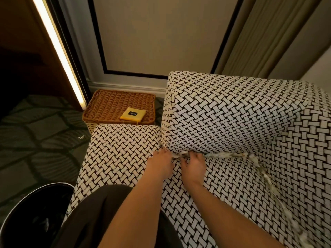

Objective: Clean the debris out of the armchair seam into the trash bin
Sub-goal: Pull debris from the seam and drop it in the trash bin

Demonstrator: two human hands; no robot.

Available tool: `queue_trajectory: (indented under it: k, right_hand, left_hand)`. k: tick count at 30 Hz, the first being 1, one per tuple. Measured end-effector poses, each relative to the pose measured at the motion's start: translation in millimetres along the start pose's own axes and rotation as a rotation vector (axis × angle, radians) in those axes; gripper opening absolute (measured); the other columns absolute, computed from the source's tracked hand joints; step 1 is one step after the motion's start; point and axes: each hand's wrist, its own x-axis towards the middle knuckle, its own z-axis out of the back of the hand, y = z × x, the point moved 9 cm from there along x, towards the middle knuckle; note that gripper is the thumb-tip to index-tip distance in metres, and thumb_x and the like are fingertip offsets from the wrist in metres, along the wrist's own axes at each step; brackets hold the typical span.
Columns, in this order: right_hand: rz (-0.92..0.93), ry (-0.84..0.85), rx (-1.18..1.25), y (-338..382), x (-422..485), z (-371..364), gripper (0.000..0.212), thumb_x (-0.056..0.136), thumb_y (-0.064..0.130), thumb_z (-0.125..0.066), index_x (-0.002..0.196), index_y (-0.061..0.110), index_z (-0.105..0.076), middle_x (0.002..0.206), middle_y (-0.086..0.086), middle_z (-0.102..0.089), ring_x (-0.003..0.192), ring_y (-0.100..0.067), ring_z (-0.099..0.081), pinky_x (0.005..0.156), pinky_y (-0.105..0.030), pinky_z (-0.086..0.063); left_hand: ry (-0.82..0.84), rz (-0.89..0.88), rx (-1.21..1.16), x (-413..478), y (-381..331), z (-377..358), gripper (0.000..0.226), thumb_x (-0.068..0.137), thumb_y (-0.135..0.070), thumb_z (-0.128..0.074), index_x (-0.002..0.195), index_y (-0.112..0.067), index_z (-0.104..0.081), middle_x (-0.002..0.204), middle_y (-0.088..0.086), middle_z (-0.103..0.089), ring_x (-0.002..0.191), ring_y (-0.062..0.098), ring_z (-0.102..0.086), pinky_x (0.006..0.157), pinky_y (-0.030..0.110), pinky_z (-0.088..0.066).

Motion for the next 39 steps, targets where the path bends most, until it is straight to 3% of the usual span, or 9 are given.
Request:
queue_trajectory:
  k: [8, 13, 20, 24, 32, 36, 39]
  right_hand:
    - [-0.002, 0.124, -0.204, 0.9, 14.4, -12.2, 0.032, 0.091, 0.043, -0.05, 0.104, 0.018, -0.065, 0.112, -0.001, -0.056, 0.099, -0.018, -0.055, 0.085, -0.031, -0.038]
    - [-0.089, 0.124, -0.163, -3.7, 21.8, -10.9, 0.024, 0.09, 0.033, -0.052, 0.099, 0.016, -0.066, 0.103, -0.003, -0.062, 0.09, -0.02, -0.059, 0.085, -0.031, -0.037]
    - [-0.065, 0.089, -0.148, -3.0, 21.1, -9.9, 0.023, 0.091, 0.027, -0.05, 0.106, 0.017, -0.065, 0.109, -0.002, -0.062, 0.095, -0.021, -0.059, 0.085, -0.031, -0.037]
    - [-0.034, 0.069, -0.142, -1.7, 20.1, -10.5, 0.024, 0.093, 0.027, -0.046, 0.108, 0.016, -0.061, 0.112, -0.001, -0.061, 0.099, -0.02, -0.056, 0.086, -0.031, -0.035]
    - [0.057, 0.119, -0.078, 0.8, 15.4, -7.4, 0.026, 0.099, 0.023, -0.034, 0.11, 0.013, -0.055, 0.113, -0.002, -0.053, 0.092, -0.017, -0.052, 0.086, -0.031, -0.034]
    - [0.079, 0.095, 0.093, -1.0, 10.1, 2.6, 0.022, 0.098, 0.015, -0.036, 0.104, 0.006, -0.055, 0.113, -0.005, -0.048, 0.083, -0.013, -0.046, 0.083, -0.031, -0.043]
    - [0.056, 0.088, 0.17, -8.6, 5.9, 6.2, 0.021, 0.098, 0.013, -0.035, 0.099, 0.003, -0.054, 0.102, -0.007, -0.052, 0.079, -0.015, -0.046, 0.068, -0.027, -0.04]
  left_hand:
    - [-0.035, -0.005, 0.167, 23.0, -3.7, -7.1, 0.037, 0.092, -0.026, -0.049, 0.128, -0.017, -0.048, 0.14, 0.004, -0.037, 0.134, 0.026, -0.027, 0.109, 0.048, -0.024]
    - [-0.075, 0.051, 0.069, 30.7, 0.4, -2.5, 0.034, 0.092, -0.032, -0.048, 0.122, -0.017, -0.053, 0.135, 0.003, -0.043, 0.133, 0.025, -0.029, 0.108, 0.048, -0.024]
    - [-0.169, 0.143, -0.008, 35.4, 5.3, -1.2, 0.021, 0.089, -0.017, -0.053, 0.109, -0.018, -0.062, 0.125, 0.0, -0.052, 0.126, 0.02, -0.036, 0.107, 0.045, -0.03]
    - [-0.274, 0.171, -0.116, 28.3, 7.3, 3.6, 0.018, 0.092, -0.024, -0.048, 0.099, -0.022, -0.064, 0.111, -0.001, -0.059, 0.114, 0.018, -0.045, 0.099, 0.037, -0.028]
    - [-0.193, 0.161, -0.164, 22.6, 9.3, 3.2, 0.027, 0.095, -0.021, -0.044, 0.118, -0.019, -0.056, 0.122, 0.001, -0.054, 0.116, 0.019, -0.045, 0.102, 0.038, -0.032]
    - [-0.205, 0.248, -0.3, 9.9, 19.8, 10.8, 0.027, 0.094, -0.018, -0.041, 0.115, -0.016, -0.058, 0.116, 0.004, -0.051, 0.098, 0.019, -0.054, 0.093, 0.039, -0.044]
    - [-0.185, 0.257, -0.417, 3.6, 19.7, 7.5, 0.025, 0.094, -0.014, -0.04, 0.109, -0.01, -0.059, 0.096, 0.005, -0.057, 0.08, 0.019, -0.055, 0.073, 0.032, -0.047]
